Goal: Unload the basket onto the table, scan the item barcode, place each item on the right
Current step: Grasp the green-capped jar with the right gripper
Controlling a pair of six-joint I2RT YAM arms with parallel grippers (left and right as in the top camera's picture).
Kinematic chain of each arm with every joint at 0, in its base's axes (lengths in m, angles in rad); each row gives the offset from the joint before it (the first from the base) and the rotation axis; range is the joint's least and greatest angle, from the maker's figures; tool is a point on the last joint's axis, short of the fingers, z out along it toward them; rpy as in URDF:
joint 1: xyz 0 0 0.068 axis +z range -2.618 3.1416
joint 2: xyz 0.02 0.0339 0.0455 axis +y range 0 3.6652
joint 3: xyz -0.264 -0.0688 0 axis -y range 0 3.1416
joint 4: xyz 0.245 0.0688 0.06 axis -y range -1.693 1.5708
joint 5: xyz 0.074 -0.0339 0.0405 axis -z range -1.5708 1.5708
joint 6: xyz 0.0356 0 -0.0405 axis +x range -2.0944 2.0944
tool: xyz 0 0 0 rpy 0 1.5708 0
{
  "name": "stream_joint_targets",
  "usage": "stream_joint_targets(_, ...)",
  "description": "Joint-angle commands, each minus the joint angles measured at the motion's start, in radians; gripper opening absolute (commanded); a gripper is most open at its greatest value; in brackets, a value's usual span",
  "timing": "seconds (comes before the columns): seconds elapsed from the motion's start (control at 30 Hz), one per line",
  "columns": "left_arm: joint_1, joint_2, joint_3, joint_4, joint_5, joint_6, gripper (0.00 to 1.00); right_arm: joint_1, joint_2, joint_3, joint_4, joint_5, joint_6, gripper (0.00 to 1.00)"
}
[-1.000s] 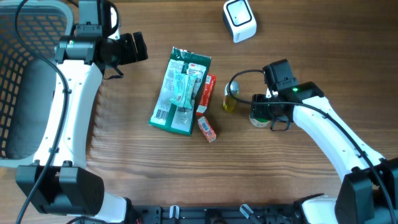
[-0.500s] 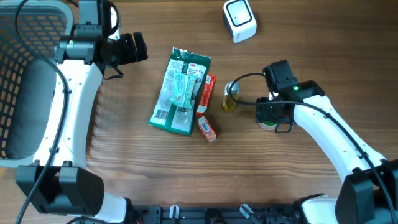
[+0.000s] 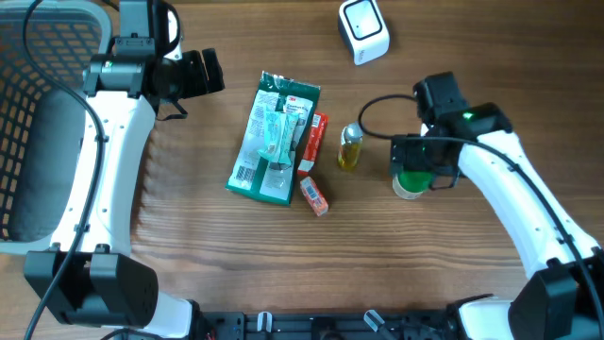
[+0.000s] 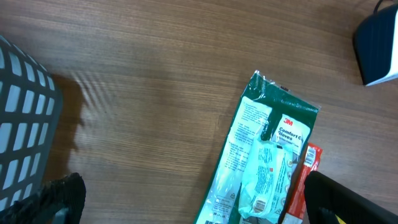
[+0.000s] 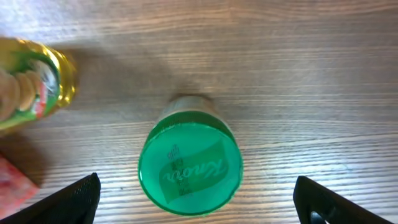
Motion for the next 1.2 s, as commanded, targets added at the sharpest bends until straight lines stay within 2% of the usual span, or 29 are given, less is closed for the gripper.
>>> stream_joint_targets(0.0, 0.005, 0.006, 0.001, 0.003, 0.008, 0.011, 1.0, -0.005, 0.023, 0.002, -0.009, -0.043, 0.008, 1.0)
stream_joint_targets(0.33, 0.005, 0.006, 0.001, 0.003, 0.008, 0.011, 1.0, -0.005, 0.171, -0.006, -0.009, -0.071, 0.009, 1.0)
stream_joint_targets(0.5, 0.005, 0.006, 0.001, 0.003, 0.008, 0.011, 1.0, -0.005, 0.229, -0.006, -0.003, -0.072, 0.039, 0.98)
stream_joint_targets(0.53, 0.005, 0.006, 0.001, 0.003, 0.008, 0.011, 1.0, -0.005, 0.24, -0.012, 0.003, -0.069, 0.062, 0.94)
stream_joint_targets(1.17, 0.005, 0.006, 0.001, 0.003, 0.008, 0.011, 1.0, -0.005, 0.246, -0.085, 0.099, -0.064, 0.058, 0.92)
